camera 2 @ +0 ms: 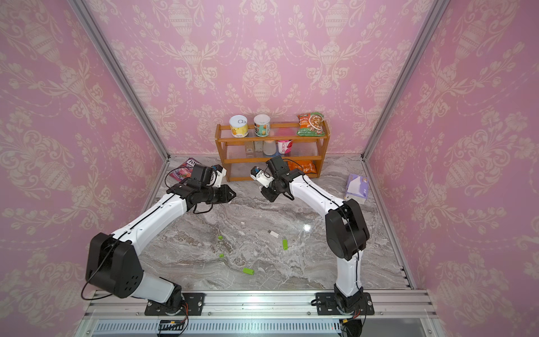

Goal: Close the usb drive cover
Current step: Place the USB drive at the center of the board.

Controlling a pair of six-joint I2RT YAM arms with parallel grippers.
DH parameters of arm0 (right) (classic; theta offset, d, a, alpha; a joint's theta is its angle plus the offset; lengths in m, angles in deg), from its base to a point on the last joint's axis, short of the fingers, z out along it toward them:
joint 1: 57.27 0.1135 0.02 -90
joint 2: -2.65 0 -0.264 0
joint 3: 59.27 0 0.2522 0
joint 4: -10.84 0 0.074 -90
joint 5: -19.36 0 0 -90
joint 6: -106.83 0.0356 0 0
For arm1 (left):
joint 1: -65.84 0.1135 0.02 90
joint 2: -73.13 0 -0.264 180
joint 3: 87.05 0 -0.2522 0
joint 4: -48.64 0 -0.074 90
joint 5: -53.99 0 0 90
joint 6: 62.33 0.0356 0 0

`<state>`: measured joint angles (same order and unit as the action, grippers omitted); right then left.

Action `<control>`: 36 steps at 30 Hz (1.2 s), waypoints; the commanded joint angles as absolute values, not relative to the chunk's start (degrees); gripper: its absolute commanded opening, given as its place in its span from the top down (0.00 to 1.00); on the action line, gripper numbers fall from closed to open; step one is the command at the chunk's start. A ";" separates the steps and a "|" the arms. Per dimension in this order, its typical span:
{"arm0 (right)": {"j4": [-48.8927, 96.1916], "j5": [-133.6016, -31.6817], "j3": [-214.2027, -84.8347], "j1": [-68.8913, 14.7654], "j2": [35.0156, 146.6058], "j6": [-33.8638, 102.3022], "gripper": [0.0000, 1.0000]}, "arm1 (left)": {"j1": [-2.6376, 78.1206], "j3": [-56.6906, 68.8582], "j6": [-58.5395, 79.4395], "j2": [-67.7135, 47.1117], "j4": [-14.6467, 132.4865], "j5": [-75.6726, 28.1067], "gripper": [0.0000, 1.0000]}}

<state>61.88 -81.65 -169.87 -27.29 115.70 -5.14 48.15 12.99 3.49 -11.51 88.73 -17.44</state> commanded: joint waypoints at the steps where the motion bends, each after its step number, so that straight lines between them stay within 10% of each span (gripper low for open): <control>1: 79.60 -80.47 -180.70 -27.38 122.59 -6.86 1.00 | 50.39 15.25 2.56 -9.43 88.04 -22.64 0.73; 13: 105.27 -74.02 -211.77 -27.21 145.48 -7.85 1.00 | 53.09 15.82 2.76 -9.24 86.85 -22.48 0.73; 29: 104.23 -75.23 -208.16 -32.82 148.54 11.99 1.00 | 53.58 14.06 2.31 -11.79 86.03 -18.62 0.73; 36: 102.68 -72.82 -204.17 -33.62 149.04 16.64 0.86 | 53.56 14.32 2.52 -11.39 86.14 -18.27 0.74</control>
